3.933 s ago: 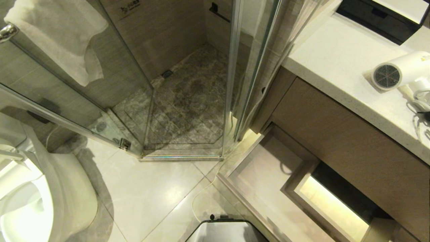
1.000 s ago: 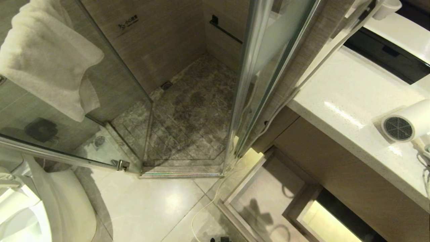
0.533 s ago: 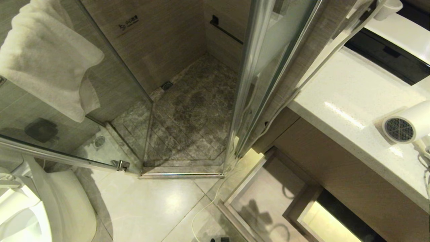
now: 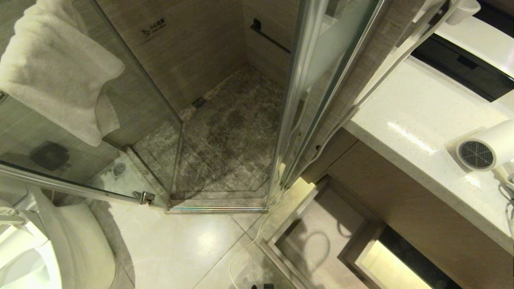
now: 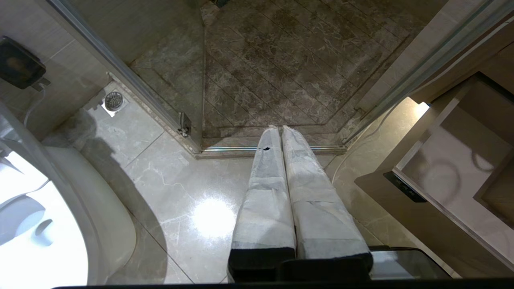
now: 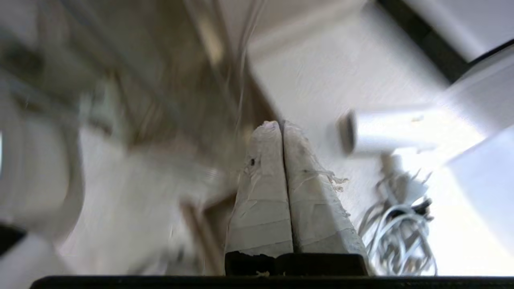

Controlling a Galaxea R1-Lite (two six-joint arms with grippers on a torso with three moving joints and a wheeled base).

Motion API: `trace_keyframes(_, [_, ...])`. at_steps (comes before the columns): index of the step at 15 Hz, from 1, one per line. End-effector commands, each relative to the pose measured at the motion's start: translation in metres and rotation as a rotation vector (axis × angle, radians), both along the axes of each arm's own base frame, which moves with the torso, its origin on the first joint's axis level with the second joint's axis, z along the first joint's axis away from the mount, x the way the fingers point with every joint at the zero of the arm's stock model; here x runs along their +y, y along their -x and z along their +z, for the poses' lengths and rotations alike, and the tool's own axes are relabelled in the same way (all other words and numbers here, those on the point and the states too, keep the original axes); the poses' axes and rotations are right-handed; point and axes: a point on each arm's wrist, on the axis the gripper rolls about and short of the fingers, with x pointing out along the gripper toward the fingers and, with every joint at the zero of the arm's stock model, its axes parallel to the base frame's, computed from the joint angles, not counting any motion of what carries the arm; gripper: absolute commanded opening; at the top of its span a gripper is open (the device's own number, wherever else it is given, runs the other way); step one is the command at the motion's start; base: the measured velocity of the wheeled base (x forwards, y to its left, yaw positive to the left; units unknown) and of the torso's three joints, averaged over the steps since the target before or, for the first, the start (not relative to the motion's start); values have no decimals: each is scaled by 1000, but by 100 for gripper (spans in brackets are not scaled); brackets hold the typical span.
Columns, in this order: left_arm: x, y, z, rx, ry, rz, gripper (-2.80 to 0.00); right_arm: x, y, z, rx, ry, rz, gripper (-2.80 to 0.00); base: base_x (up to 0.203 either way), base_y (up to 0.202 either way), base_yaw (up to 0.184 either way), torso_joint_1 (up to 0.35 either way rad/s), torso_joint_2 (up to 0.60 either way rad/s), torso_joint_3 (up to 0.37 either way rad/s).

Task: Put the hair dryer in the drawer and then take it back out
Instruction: Pick up the hairdryer

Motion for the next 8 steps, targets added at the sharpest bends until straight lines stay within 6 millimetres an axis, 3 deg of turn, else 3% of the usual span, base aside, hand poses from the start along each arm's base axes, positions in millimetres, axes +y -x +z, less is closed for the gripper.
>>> trace_keyframes(1, [0,0,0,1,0,0,-280,13,-72,7,326,145,44,-280,0,0,0,0,0,0])
trace_keyframes(3, [0,0,0,0,0,0,-280,19,-102,-3,441,239,55,-280,0,0,0,0,0,0])
trace_keyframes(4, [0,0,0,0,0,0,-280,21,-115,-5,485,258,47,0,0,0,0,0,0,0])
trace_keyframes(8, [0,0,0,1,0,0,-280,12,-148,-11,549,430,-67,0,0,0,0,0,0,0])
